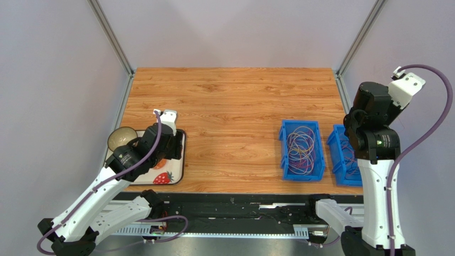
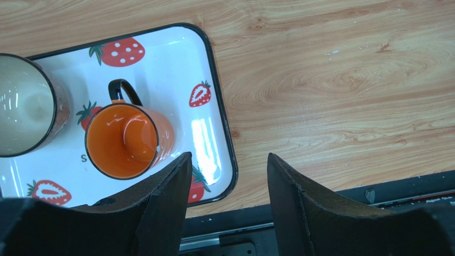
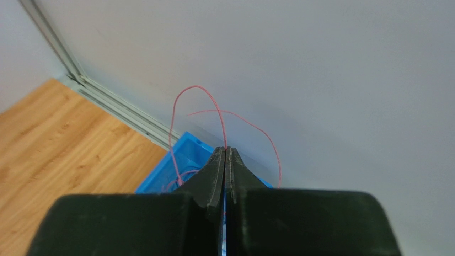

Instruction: Untangle the cables

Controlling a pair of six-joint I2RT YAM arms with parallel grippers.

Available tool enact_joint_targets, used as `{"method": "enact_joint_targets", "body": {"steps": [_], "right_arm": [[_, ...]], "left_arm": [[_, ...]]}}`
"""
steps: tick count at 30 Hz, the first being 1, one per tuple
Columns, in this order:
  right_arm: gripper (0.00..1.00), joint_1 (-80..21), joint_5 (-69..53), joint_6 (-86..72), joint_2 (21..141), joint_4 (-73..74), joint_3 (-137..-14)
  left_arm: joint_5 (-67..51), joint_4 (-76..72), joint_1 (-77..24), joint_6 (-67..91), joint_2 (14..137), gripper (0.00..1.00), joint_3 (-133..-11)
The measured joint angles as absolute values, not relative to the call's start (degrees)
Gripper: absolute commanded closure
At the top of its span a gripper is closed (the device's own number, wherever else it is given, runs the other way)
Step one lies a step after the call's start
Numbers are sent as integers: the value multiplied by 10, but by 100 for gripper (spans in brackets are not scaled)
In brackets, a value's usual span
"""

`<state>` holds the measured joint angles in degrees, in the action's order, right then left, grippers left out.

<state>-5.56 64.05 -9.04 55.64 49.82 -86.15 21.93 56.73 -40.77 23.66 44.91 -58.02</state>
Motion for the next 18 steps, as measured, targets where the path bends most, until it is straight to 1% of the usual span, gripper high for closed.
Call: {"method": "enact_joint_targets", "body": {"steps": [2, 6, 14, 15, 16, 18], "right_arm": [[100, -1, 598, -108, 556, 506, -829], [100, 68, 523, -153, 565, 516, -768], [100, 143, 390, -221, 616, 514, -670], [93, 150, 373, -226, 617, 514, -660], [65, 157, 361, -229, 618, 512, -653], [38, 169, 341, -239, 622, 510, -648]], "left_arm": [[219, 567, -408, 237, 452, 38, -580], [218, 567, -408, 237, 460, 39, -580], [215, 567, -408, 237, 472, 40, -580], [215, 567, -408, 237, 474, 40, -580], [215, 567, -408, 237, 476, 40, -580], [215, 567, -408, 237, 478, 40, -580]]}}
